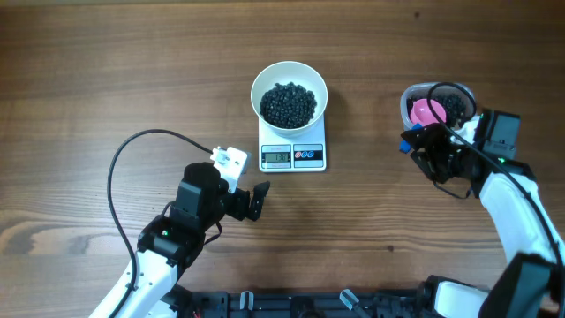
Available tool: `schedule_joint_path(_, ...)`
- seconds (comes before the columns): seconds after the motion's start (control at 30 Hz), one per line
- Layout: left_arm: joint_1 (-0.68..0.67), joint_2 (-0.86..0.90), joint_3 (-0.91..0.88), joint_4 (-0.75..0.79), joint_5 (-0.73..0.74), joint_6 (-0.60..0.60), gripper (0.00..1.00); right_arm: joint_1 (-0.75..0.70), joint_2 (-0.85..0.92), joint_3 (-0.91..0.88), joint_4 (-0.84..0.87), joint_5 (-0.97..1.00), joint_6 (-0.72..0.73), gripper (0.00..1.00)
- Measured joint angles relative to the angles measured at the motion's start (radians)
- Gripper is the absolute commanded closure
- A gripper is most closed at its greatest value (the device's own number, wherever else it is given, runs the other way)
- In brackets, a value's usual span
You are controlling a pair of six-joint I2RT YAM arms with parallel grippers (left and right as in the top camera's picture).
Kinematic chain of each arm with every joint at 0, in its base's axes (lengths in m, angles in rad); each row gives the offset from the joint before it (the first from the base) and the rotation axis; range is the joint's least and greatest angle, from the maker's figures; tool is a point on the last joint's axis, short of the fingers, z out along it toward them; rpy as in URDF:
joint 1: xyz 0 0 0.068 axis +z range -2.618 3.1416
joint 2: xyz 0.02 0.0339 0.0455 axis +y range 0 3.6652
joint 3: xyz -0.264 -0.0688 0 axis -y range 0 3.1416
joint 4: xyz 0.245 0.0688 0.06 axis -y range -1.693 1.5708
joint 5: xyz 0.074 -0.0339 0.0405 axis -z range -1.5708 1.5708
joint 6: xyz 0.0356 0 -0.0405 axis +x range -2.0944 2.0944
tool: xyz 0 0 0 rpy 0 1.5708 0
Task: Scoop item into bowl and weigh 150g on scale
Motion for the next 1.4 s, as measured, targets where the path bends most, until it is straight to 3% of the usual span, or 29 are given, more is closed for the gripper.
schedule_joint_path(0.07, 0.0, 0.0, 0.0, -0.001, 0.0, 0.0, 0.0, 0.0, 0.055, -0.001, 0.089, -0.005, -0.003, 0.45)
schedule_joint_path(0.4, 0.0, 0.0, 0.0, -0.001, 0.0, 0.0, 0.0, -0.001, 0.098, -0.001, 0.155, -0.093, -0.018, 0.93)
schedule_joint_path(0.7, 0.0, 0.0, 0.0, -0.001, 0.0, 0.0, 0.0, -0.001, 0.027, -0.001, 0.15, -0.107, -0.019, 0.96)
schedule_joint_path(0.87, 0.0, 0.0, 0.0, -0.002, 0.0, 0.0, 0.0, -0.001, -0.142, 0.069, -0.122, -0.045, -0.008, 0.96)
schedule_joint_path(1.07, 0.0, 0.0, 0.0, -0.003, 0.0, 0.0, 0.0, -0.001, -0.148, 0.446, -0.689, 0.095, -0.169, 0.96)
schedule_joint_path(1.2, 0.0, 0.0, 0.0, -0.001, 0.0, 0.0, 0.0, -0.001, 0.028, 0.72, -0.966, 0.161, -0.325, 0.96)
schedule_joint_path(1.4, 0.0, 0.0, 0.0, -0.001, 0.0, 0.0, 0.0, -0.002, 0.312, 0.887, -1.007, 0.021, -0.567, 0.96)
